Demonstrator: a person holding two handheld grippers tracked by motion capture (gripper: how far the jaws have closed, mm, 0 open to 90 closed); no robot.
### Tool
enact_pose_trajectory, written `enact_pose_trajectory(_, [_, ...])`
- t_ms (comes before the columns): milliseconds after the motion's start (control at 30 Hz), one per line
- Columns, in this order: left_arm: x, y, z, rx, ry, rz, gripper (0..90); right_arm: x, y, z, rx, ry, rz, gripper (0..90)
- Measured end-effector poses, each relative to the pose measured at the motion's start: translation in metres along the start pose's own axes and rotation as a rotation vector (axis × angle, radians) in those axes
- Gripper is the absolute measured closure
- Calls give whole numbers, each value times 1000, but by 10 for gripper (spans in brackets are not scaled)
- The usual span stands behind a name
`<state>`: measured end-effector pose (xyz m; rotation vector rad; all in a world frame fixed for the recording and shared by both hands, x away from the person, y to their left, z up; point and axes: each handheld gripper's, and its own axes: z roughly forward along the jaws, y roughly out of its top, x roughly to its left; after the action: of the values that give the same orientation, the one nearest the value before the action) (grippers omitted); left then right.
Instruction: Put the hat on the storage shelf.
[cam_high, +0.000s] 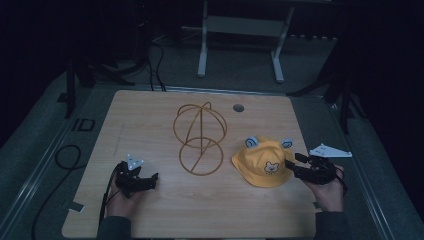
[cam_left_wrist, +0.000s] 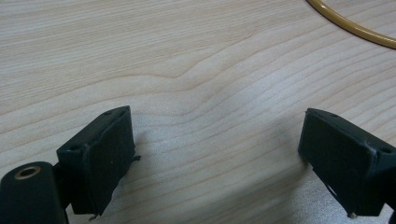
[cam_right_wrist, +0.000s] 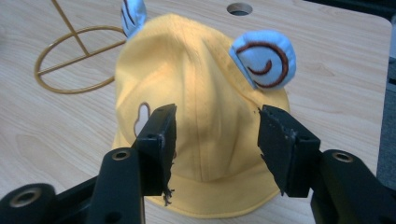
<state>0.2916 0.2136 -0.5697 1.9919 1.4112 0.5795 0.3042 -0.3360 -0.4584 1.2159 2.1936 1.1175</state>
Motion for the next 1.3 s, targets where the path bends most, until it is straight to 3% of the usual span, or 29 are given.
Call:
enact_pose_trajectory(400, [-1,0,0,-1,1,-5,105,3,28,0,1,51,-62,421])
enact_pose_trajectory(767, [-1,0,0,-1,2,-4,106,8,51,12,41,37,-118,410])
enact_pose_trajectory(1300, [-1,0,0,-1,2,-3,106,13,73,36,103,52,-180,396])
